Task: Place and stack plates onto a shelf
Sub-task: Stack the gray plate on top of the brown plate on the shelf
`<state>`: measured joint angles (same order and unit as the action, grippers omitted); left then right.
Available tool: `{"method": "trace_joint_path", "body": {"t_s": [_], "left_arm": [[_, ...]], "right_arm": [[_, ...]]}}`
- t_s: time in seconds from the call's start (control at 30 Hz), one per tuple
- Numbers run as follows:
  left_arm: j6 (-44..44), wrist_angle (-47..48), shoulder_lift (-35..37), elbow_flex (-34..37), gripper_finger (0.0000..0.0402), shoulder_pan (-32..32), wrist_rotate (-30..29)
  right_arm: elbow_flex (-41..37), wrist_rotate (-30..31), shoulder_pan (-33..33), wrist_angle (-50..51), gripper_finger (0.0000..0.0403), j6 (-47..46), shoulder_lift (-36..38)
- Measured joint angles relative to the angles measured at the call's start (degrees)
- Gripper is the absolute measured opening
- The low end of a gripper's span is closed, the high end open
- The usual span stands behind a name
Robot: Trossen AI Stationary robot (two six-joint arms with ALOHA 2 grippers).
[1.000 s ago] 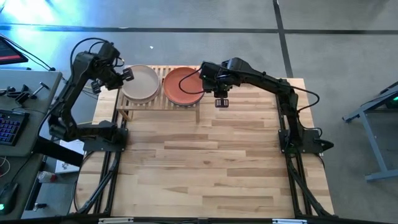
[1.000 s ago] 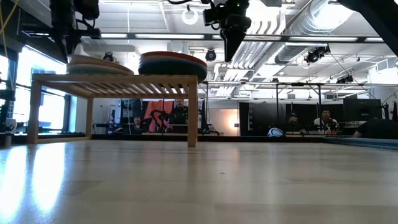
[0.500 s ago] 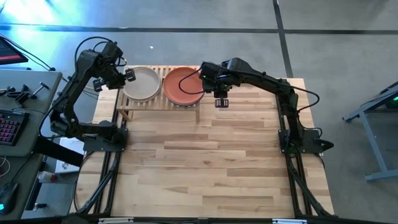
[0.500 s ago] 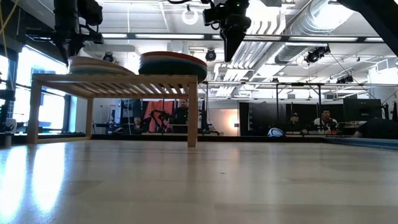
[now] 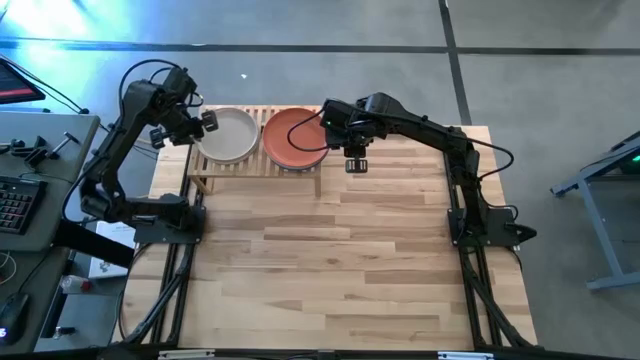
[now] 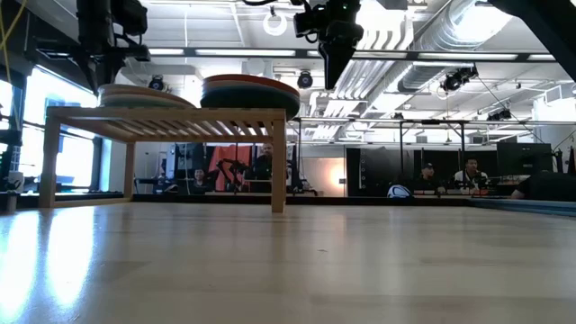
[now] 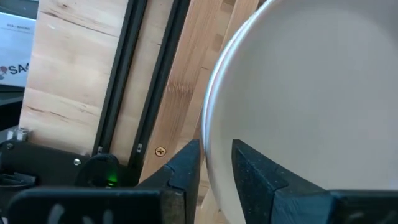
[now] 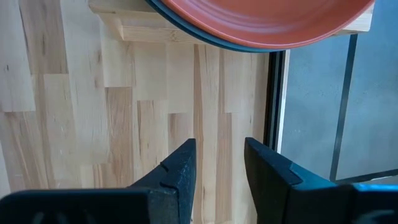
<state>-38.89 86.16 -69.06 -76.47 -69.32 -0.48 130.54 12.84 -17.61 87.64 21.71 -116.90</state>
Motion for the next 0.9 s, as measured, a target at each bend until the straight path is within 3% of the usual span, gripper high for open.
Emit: {"method": "trace_joint_path", "body": {"t_s": [0.43, 0.9], "left_arm": [[-2.9, -4.3, 7.5, 0.0, 0.0083, 0.0, -1.5], [-2.9, -4.1, 3.8, 0.0, 0.0083, 0.0, -1.6]], "right_arm": [[0.0, 0.0, 0.0, 0.0, 0.0114, 0.0, 0.0], [0.0, 0.0, 0.0, 0.0, 0.0114, -0.1, 0.0]]}}
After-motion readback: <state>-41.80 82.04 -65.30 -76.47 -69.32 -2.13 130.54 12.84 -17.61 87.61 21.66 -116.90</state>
